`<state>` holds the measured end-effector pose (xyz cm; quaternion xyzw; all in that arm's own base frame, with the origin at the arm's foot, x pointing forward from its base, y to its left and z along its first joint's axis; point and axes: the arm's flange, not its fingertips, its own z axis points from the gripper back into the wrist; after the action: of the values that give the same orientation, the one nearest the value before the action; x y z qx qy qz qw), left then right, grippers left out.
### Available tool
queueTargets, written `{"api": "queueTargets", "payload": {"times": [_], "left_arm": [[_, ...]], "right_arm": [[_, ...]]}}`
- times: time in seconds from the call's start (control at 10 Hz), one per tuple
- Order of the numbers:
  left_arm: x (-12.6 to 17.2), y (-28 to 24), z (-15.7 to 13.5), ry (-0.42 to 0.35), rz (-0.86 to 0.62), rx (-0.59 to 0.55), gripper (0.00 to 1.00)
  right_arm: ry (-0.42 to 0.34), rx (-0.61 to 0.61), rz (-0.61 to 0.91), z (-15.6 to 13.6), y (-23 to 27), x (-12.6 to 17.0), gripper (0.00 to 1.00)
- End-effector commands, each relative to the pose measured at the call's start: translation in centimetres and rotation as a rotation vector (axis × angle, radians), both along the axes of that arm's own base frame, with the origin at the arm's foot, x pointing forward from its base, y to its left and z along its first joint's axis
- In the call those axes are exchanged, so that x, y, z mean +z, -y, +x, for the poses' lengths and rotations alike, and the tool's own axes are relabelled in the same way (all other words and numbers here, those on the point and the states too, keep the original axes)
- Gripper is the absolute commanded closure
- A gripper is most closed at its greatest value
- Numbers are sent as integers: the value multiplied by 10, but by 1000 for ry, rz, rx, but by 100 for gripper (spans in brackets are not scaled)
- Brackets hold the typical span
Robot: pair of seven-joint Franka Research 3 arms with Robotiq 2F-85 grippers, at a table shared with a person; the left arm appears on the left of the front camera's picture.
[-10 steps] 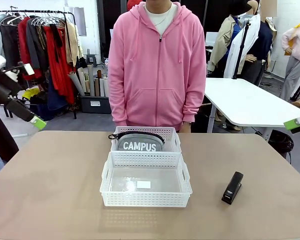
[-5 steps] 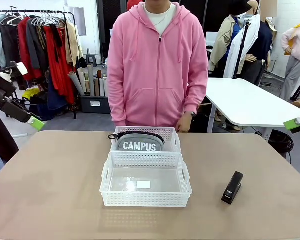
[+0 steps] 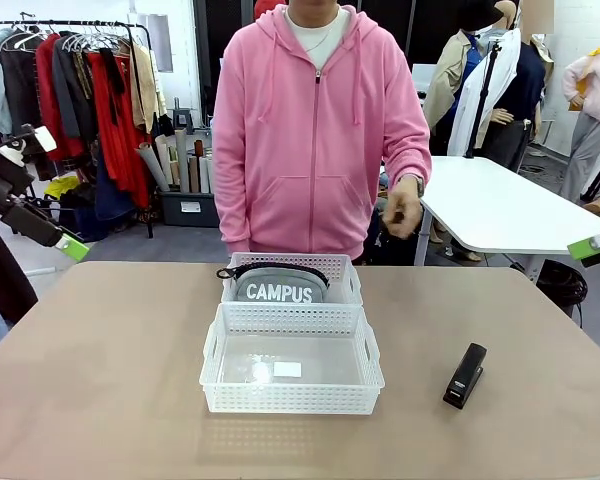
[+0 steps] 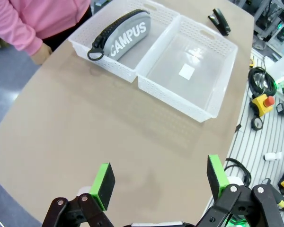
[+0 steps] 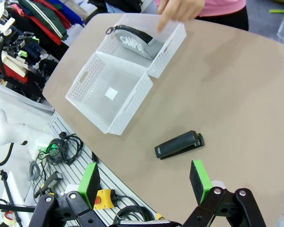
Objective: Distribute items into two baskets.
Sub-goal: Pick up the Stapler that the person points to.
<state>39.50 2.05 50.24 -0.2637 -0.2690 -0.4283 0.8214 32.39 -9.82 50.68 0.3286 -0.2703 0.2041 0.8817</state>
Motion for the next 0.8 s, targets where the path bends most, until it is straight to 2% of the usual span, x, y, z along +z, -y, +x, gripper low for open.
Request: {"api": "queueTargets", "payload": {"times": [0.0, 0.7], "left_arm": [[0, -1, -2, -17, 6, 6, 0], [0, -1, -2, -17, 6, 6, 0]], "right_arm": [[16, 5, 13, 1, 1, 1, 0], [16, 5, 13, 1, 1, 1, 0]]}}
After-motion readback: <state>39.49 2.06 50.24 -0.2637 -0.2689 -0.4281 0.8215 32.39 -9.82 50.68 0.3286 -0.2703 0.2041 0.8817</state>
